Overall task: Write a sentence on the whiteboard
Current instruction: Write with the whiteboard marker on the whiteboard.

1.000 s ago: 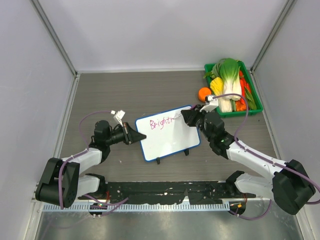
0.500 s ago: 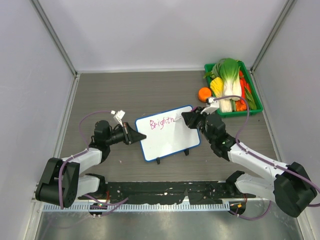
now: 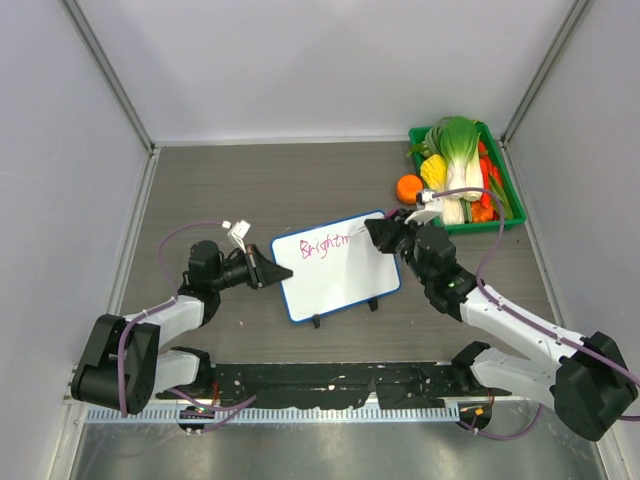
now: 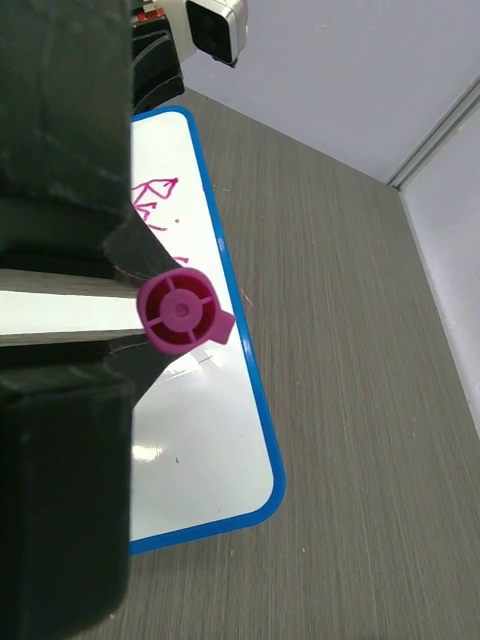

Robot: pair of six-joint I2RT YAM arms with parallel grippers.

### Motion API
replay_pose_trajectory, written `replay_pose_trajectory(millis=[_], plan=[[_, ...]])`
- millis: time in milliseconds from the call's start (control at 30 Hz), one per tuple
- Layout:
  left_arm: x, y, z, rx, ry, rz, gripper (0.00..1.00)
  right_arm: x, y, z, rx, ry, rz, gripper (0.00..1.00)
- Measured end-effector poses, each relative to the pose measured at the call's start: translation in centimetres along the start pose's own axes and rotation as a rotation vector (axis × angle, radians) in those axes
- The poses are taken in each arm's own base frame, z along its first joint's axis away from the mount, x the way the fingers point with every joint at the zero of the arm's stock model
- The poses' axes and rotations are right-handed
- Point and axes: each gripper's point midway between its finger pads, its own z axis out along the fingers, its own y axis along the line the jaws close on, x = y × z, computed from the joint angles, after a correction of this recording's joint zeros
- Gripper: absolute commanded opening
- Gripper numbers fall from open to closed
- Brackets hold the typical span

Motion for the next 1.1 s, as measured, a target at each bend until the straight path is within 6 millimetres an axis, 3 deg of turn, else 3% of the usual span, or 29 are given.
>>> replay_pose_trajectory(millis=[267,1100], plan=[[0.0,0.0,0.0,0.0,0.0,-0.001,0.0,1.5,-1.1,1.0,0.037,0.035,-0.011,0.01],[0.0,0.0,0.0,-0.001,-0.001,0.0,0.0,0.6,-2.1,1.3,0.074,0.001,-0.018,0.01]])
